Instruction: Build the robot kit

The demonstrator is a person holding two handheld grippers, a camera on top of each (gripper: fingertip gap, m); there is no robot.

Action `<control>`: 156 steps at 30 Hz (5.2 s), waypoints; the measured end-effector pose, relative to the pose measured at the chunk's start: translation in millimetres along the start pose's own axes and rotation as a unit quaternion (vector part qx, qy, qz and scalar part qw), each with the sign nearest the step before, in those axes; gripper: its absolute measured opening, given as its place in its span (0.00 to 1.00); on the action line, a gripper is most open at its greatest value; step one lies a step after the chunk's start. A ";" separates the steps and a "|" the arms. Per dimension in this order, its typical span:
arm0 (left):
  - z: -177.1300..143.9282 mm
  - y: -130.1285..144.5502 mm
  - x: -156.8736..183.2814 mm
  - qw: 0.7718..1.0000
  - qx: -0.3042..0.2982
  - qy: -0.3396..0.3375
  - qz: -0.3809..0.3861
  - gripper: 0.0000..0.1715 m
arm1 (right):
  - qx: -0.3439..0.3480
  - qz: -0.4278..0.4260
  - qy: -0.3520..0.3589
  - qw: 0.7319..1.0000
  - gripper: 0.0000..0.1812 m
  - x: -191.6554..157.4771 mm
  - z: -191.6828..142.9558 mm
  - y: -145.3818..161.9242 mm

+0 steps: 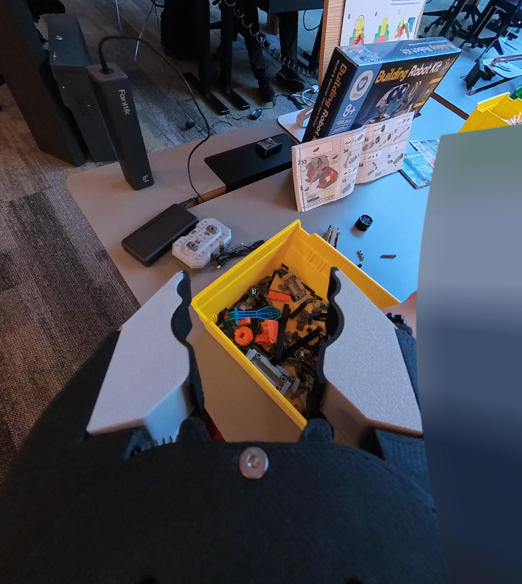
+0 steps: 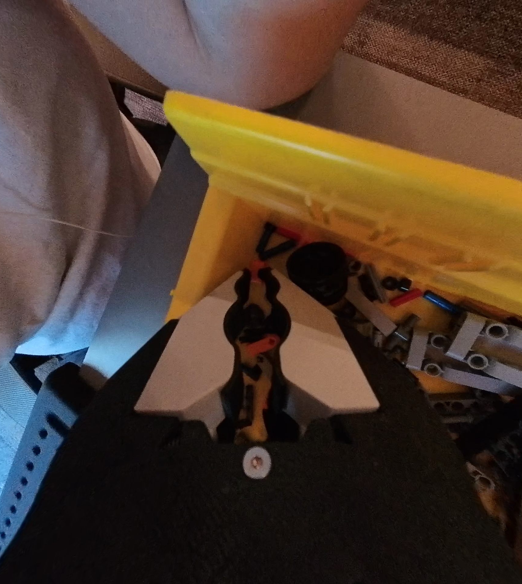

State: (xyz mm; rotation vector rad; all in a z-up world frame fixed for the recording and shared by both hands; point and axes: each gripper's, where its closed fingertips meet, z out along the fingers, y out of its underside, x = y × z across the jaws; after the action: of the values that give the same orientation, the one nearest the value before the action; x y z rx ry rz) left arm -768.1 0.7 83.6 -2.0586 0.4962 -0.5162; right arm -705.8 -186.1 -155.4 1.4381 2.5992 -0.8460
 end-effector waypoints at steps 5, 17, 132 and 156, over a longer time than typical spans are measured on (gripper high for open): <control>1.2 0.6 0.7 1.000 -0.003 0.001 0.001 0.50 | 0.010 0.057 -0.016 0.998 0.03 2.0 1.6 -3.5; 2.5 1.6 1.6 1.000 -0.007 0.001 0.004 0.50 | 0.008 -0.019 0.010 1.000 0.07 -2.0 -9.3 -1.1; 166.8 -70.7 321.9 0.940 0.267 0.047 0.205 0.56 | 0.475 0.181 0.577 0.639 0.11 -118.6 -284.5 400.9; 6.4 80.4 206.9 0.945 0.213 -0.247 0.034 0.35 | 0.397 0.278 0.583 0.652 0.08 -99.3 -268.9 440.5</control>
State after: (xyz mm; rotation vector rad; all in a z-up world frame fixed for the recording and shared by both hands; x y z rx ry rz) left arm -604.4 -144.5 45.5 -1.6607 0.1365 -0.0429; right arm -241.8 51.7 -89.5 3.8143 1.7565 -1.2599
